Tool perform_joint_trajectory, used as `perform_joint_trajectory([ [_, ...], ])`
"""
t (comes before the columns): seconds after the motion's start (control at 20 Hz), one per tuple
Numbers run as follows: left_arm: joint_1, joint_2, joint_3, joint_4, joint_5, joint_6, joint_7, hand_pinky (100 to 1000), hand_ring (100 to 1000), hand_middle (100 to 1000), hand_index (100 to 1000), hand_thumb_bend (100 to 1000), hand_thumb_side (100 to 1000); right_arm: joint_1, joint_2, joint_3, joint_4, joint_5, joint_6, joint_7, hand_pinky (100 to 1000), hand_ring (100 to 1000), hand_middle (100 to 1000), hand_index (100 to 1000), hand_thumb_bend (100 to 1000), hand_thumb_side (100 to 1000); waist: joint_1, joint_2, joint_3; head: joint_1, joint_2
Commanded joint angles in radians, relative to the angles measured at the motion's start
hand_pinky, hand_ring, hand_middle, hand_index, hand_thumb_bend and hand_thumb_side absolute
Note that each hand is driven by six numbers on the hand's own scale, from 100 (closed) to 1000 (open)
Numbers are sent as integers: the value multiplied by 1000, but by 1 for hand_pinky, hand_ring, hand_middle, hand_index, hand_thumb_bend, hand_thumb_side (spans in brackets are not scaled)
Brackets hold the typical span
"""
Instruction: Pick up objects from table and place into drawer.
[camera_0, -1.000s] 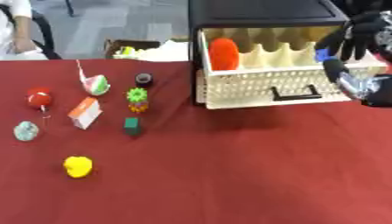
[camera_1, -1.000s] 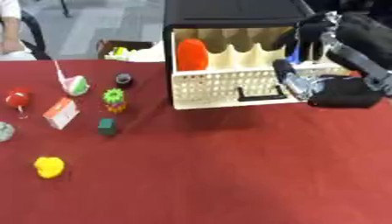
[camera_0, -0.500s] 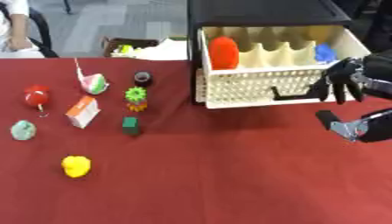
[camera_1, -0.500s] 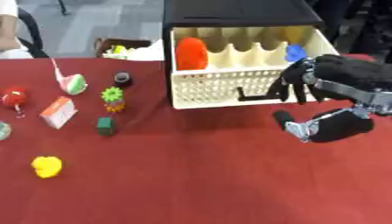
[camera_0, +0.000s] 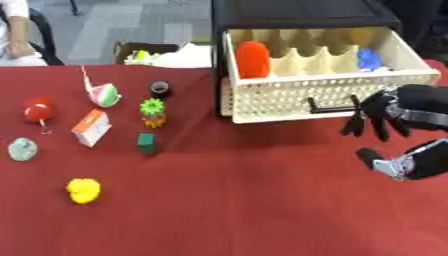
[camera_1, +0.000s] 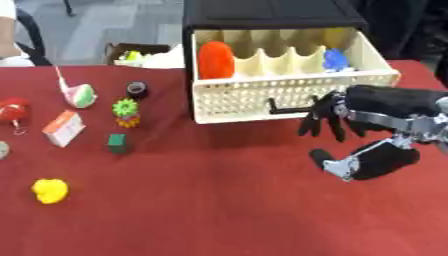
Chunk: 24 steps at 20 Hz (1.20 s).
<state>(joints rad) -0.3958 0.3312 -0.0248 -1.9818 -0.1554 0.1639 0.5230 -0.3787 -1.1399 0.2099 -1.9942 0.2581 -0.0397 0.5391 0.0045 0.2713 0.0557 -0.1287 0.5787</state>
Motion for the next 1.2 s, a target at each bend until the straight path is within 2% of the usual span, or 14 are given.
perform_joint_trajectory([
  [0.05,-2,0,6,-18,4,4,-9,365,539,573,772,100,839,-18,-29,7,-6,-6,23,21,289,471,629,823,100,434,0,-14,3,-9,-7],
  [0.3,28,-29,2,-18,15,11,-26,365,539,574,772,100,849,-40,0,39,-6,16,66,63,285,474,679,858,100,425,1,-7,11,-20,-15],
  [0.55,37,-35,6,-18,18,5,-22,365,538,573,772,100,848,-56,11,58,-6,33,114,102,285,477,688,859,100,447,1,-4,19,-24,-15],
  [0.9,41,-40,7,-18,16,5,-21,365,538,572,772,100,844,-69,17,64,-6,40,170,142,280,477,688,855,100,451,-1,0,23,-26,-19],
  [1.2,44,-43,7,-18,15,5,-21,368,541,575,775,100,847,-77,18,56,-6,62,202,140,271,475,680,854,100,460,-1,2,25,-27,-26],
])
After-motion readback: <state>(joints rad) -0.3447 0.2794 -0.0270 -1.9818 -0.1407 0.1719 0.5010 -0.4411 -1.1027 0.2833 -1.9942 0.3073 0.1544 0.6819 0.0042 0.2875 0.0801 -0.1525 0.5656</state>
